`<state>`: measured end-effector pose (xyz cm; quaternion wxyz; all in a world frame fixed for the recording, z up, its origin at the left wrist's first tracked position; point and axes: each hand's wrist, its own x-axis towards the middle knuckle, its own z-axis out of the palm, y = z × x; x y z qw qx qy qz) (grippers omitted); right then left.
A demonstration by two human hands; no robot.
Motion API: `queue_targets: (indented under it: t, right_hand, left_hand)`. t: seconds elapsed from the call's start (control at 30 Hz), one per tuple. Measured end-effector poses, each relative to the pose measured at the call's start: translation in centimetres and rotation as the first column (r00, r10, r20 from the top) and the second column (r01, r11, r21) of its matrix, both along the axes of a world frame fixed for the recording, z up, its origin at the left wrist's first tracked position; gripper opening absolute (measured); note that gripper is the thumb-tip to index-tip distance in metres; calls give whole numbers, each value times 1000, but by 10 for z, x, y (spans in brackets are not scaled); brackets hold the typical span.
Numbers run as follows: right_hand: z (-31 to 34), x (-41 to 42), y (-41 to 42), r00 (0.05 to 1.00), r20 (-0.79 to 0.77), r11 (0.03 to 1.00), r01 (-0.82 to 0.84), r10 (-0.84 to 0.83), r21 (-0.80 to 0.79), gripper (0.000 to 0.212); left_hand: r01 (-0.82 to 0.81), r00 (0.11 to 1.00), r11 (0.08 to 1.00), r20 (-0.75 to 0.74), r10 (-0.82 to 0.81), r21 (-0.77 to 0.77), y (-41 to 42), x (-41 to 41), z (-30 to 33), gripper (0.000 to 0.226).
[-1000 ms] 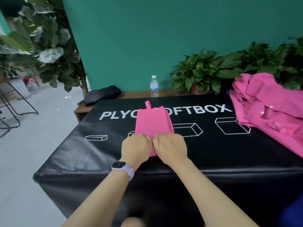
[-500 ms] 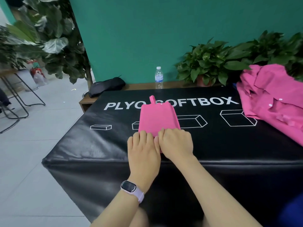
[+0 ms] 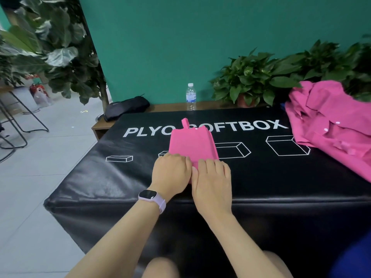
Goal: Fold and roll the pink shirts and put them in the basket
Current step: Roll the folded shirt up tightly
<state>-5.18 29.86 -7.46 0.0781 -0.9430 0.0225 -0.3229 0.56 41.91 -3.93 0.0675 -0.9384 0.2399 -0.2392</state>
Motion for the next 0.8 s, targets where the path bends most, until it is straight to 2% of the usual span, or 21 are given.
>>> queue_targets:
  t: [0.17, 0.23, 0.33, 0.43, 0.5, 0.6, 0.7, 0.8]
  right_hand:
    - [15, 19, 2, 996, -7, 996, 88, -88, 23, 47]
    - [24, 26, 2, 993, -44, 994, 109, -109, 6, 46]
    - [32, 36, -3, 975, -210, 995, 48, -66, -92, 51]
    - [35, 47, -10, 964, -263, 988, -13, -28, -152, 41]
    - [38, 56, -12, 950, -312, 983, -29, -29, -181, 29]
    - [44, 68, -15, 919, -395, 983, -69, -4, -169, 23]
    - [46, 77, -16, 905, -425, 987, -92, 27, -132, 26]
    - [47, 83, -16, 896, -443, 988, -96, 34, -118, 31]
  left_hand:
    - [23, 998, 997, -67, -18, 77, -2, 22, 4, 25]
    - [26, 998, 999, -53, -24, 47, -2, 25, 4, 25]
    - [62, 998, 981, 10, -61, -186, -1, 22, -4, 30]
    - [76, 995, 936, 85, -49, -344, 0, 16, -11, 35]
    - [46, 998, 936, 59, -27, -348, 0, 17, -13, 37]
    - [-16, 999, 950, 32, 28, -311, -1, 20, -11, 42]
    - [-64, 989, 966, 114, 95, -252, -6, 18, -14, 40]
    - [-66, 978, 950, 167, 121, -305, -9, 17, -21, 35]
